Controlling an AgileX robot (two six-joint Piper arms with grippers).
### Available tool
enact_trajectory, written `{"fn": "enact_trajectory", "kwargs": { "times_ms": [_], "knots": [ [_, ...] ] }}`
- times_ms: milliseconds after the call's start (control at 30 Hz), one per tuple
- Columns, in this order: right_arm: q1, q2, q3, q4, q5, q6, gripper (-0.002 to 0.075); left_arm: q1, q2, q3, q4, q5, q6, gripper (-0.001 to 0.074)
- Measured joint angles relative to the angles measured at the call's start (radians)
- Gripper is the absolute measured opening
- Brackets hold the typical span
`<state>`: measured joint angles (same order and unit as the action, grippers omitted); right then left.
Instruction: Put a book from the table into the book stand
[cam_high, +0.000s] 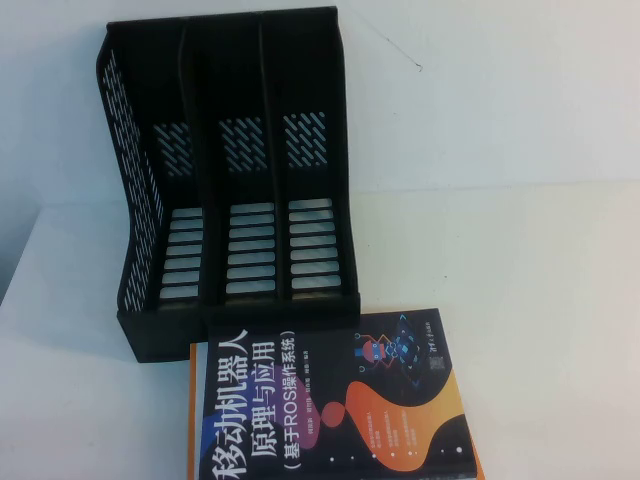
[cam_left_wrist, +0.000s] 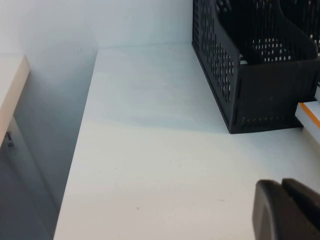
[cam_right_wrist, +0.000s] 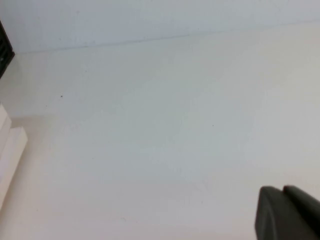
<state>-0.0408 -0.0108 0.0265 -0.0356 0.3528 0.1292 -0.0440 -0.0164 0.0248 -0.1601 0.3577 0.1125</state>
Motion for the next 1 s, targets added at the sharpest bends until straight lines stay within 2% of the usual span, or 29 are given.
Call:
{"fn": "enact_trajectory", "kwargs": {
  "times_ms": [833,1000],
  "knots": [
    [0.0,0.0,0.0,0.002,0.0,0.0,0.0008,0.0,0.0,0.0,0.0,-0.003,0.0,-0.0003],
    [0.0,0.0,0.0,0.02,-0.046,0.0,0.0008,0.0,0.0,0.0,0.0,-0.022,0.0,-0.0004]
  ]
}}
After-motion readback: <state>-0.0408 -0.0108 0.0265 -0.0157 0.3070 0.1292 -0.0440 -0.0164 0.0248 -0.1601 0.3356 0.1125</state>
